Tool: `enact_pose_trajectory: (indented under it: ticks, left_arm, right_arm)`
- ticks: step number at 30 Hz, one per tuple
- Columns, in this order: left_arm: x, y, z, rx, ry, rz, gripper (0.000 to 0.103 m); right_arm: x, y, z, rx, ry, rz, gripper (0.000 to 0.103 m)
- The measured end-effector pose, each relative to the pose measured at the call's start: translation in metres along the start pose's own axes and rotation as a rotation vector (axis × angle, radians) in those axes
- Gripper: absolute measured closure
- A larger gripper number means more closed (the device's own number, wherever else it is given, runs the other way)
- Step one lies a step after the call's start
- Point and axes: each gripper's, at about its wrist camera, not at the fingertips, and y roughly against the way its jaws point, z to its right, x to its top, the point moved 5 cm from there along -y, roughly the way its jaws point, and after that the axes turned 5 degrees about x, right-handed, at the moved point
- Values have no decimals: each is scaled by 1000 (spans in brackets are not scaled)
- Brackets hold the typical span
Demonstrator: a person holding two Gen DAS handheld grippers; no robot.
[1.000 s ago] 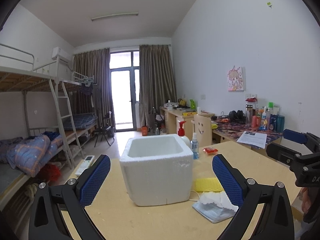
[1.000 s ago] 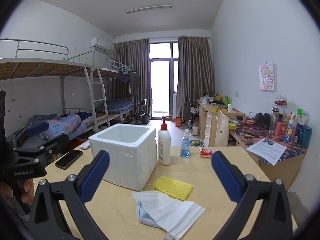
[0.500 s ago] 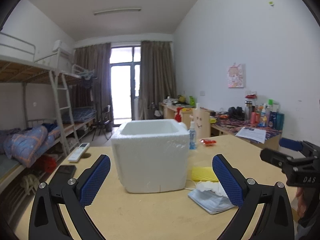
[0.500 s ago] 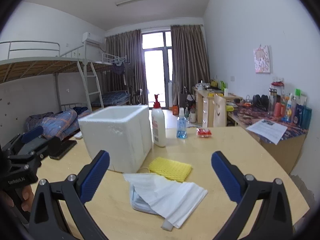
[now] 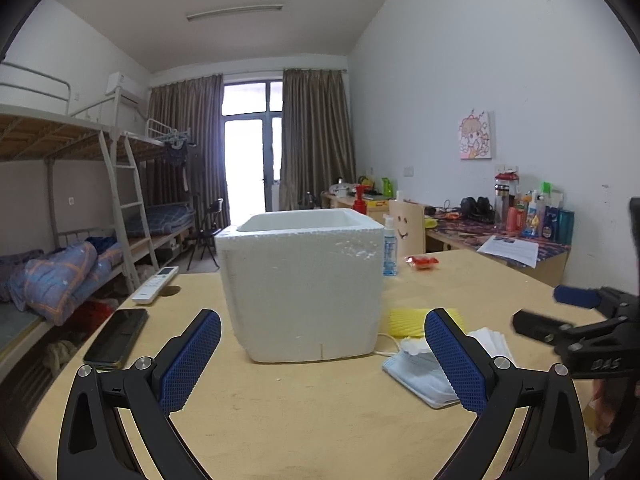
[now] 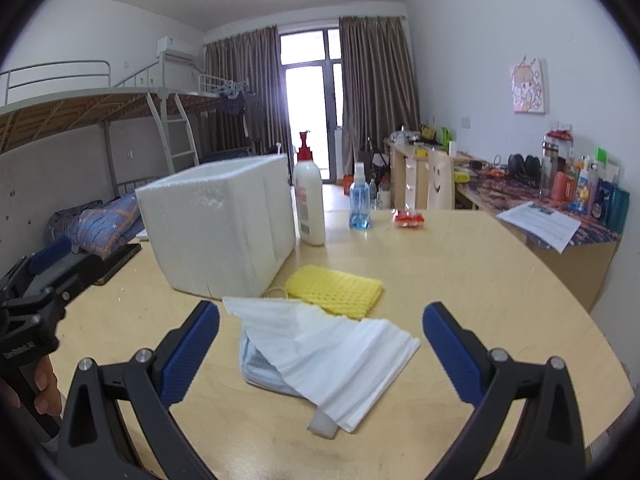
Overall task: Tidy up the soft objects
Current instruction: 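Lower the right gripper onto the white tissue sheet, then close the right gripper on the white tissue and lift it off the mask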
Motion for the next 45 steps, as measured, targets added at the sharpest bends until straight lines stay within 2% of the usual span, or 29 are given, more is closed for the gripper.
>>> enact_pose_trajectory:
  ticks: [7,20,28,33,35,38,41,45]
  left_arm:
    - [-4,-10,2,-20,4,-22,1]
    - [-8,-35,0,-50,26,-88,1]
    - [-9,-56,4,-68,24,-154,1]
    - [-11,-63,14,-88,15,-171,1]
    - [-12,-66,15,-96,11,-178,1]
    - [-14,-69,18,-101,8,-189,1]
    - [-16,-72,20,-101,2,-199,1]
    - [-17,-73,24,-105,-7,-206,1]
  right_arm:
    - [-11,-19,4,-30,-8,-89,0]
    - [-22,-47,18,-37,-91,-233,2]
    - [-30,-67,30,-52,-124,-333,26]
    - [-36,-78,32,-57,-126,-384,45]
    - [-39,-81,35,-62,-127,-403,48]
    - [-42,-85,40,-77,-132,-427,61]
    - [-42,-84,44,-77,-135,-424,75]
    - [-40,-82,49,-39,-169,-405,86]
